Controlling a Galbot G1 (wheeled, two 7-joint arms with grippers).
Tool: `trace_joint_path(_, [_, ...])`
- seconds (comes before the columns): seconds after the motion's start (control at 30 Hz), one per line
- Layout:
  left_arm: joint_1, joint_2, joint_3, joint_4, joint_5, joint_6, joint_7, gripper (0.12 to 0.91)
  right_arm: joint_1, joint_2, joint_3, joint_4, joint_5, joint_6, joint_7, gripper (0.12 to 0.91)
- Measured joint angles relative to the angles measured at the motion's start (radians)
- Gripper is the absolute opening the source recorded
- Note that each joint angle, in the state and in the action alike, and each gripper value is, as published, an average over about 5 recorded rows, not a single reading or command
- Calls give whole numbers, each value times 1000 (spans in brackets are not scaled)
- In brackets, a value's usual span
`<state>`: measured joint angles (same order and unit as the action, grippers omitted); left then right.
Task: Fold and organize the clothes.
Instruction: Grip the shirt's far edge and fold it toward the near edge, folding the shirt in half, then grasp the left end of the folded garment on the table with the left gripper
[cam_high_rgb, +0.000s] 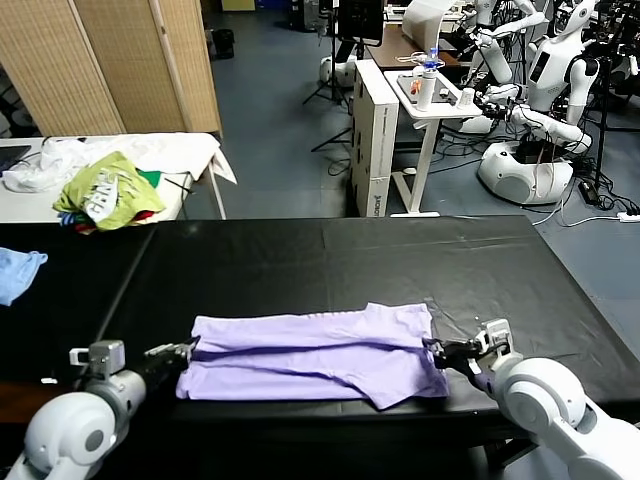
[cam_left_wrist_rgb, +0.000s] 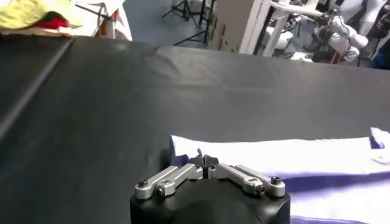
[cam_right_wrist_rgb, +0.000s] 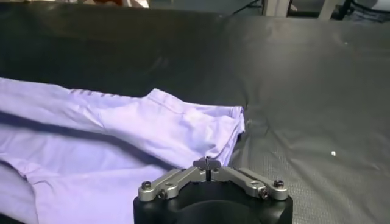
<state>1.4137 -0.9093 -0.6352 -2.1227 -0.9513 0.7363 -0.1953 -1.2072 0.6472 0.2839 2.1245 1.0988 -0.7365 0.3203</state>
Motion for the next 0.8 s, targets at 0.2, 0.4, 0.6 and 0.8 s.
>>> trace_joint_path(0.2, [33, -15, -24, -10, 13, 0, -4, 151, -17, 10, 36, 44, 6, 0, 13, 814])
trace_joint_path(0.4, [57, -34, -28, -15, 31, 0, -5, 151, 4, 39, 72, 51, 11, 0, 38, 904])
trace_joint_path(0.6, [81, -54, -31, -29, 62, 0, -10, 327, 81, 106, 51, -18, -14, 0, 52, 907])
trace_joint_path(0.8, [108, -62, -47, -56, 72, 0, -37, 723, 168, 183, 14, -117, -34, 0, 48, 907])
